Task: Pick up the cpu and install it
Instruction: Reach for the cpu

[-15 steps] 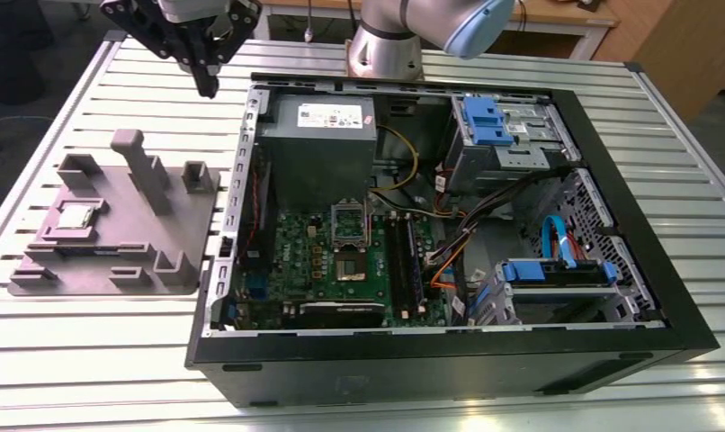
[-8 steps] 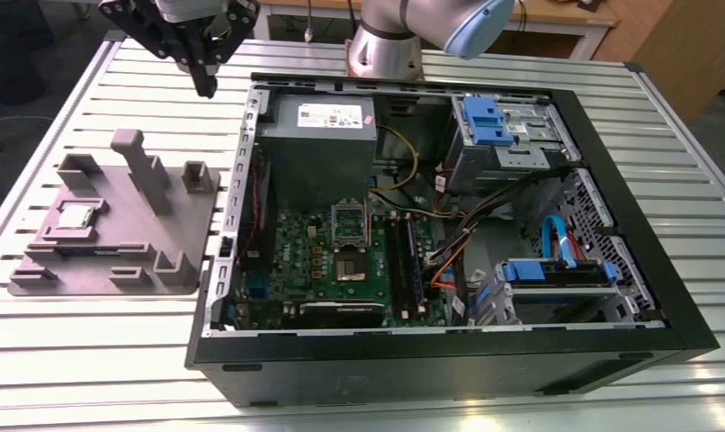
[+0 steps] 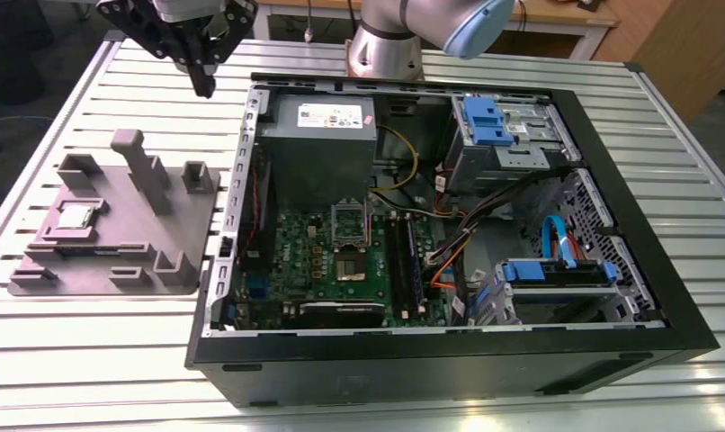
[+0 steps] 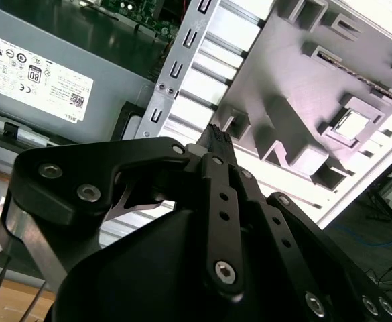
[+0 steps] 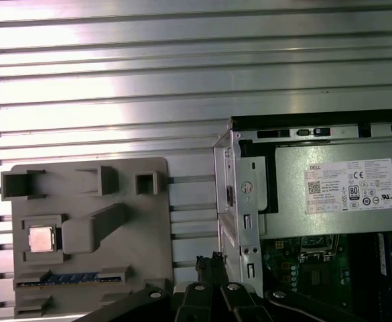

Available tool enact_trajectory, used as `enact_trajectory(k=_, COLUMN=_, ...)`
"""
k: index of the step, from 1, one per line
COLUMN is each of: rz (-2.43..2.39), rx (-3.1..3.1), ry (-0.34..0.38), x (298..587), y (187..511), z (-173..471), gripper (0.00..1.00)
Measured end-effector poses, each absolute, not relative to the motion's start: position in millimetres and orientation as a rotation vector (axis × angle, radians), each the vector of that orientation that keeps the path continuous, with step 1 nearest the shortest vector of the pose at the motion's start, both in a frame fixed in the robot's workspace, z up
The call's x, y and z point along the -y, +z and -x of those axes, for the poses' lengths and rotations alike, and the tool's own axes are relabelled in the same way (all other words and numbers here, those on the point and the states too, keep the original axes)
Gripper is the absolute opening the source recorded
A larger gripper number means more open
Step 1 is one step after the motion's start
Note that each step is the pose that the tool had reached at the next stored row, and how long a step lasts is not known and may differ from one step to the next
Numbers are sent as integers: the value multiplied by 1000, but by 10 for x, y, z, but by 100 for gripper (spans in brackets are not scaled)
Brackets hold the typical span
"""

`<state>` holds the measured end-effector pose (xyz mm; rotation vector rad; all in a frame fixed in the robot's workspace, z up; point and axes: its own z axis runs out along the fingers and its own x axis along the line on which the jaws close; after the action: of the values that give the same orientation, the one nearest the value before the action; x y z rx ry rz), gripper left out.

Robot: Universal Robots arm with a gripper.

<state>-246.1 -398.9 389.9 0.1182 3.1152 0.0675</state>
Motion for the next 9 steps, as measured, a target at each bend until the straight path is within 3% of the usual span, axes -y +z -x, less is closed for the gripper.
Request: enact_trajectory(k=9, rz=-118, rx=-3115, ry=68, x=3989, y=3899, z=2478, gripper=10)
